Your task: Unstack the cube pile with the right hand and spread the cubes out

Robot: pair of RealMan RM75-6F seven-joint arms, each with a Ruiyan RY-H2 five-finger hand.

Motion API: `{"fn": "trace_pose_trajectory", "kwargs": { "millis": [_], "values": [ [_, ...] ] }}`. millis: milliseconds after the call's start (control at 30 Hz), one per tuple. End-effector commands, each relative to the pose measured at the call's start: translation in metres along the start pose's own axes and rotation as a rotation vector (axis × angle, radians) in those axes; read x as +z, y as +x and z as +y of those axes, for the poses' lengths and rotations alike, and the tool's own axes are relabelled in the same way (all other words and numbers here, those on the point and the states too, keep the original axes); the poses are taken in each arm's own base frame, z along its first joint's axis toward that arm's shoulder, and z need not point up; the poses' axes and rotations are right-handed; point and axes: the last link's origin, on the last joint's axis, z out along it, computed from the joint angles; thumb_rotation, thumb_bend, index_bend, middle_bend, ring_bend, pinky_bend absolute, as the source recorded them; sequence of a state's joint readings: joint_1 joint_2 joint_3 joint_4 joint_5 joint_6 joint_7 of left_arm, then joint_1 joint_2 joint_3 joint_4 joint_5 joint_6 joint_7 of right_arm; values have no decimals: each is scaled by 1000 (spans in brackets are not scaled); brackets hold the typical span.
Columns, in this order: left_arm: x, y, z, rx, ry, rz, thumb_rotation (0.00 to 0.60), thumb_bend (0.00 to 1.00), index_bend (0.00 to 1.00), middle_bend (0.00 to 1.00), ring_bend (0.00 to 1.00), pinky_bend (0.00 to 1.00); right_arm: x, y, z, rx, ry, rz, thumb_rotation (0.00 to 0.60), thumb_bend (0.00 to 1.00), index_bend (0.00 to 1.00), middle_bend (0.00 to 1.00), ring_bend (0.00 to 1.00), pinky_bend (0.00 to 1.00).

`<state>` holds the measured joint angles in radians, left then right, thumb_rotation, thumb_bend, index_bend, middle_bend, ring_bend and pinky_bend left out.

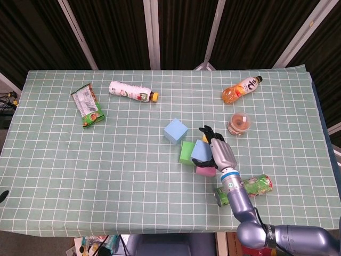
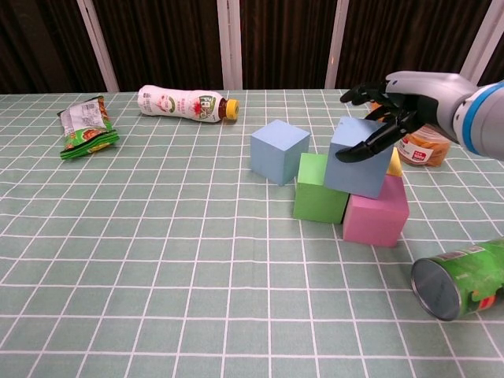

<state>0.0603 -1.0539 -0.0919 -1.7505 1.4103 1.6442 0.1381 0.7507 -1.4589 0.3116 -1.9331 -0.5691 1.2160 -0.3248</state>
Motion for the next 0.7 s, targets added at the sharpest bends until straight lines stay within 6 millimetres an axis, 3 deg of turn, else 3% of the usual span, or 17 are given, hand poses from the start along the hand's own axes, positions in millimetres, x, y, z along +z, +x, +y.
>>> {"fn": "trace_pose_trajectory", "kwargs": {
  "millis": [33, 267, 433, 700],
  "values": [
    [0, -1, 1, 0, -1, -3, 600, 150, 197, 43, 0, 0, 0, -2, 1, 0, 0, -10, 600, 244, 335, 276, 321, 24],
    [-1, 0, 1, -3, -2, -5, 600, 150, 198, 43, 0, 0, -1, -1, -1, -29, 11, -5, 600, 272, 488, 433, 524, 180],
    [-1, 0, 0, -6, -1, -7, 600, 150, 199, 42, 0, 0, -2, 0, -12, 17, 58, 11, 600, 295, 510, 440, 530, 188],
    [-1, 0, 0, -9, 0, -7, 600, 150, 199, 42, 0, 0, -3, -1, -50, 57, 172, -13, 600, 295, 510, 441, 530, 187]
  ]
}}
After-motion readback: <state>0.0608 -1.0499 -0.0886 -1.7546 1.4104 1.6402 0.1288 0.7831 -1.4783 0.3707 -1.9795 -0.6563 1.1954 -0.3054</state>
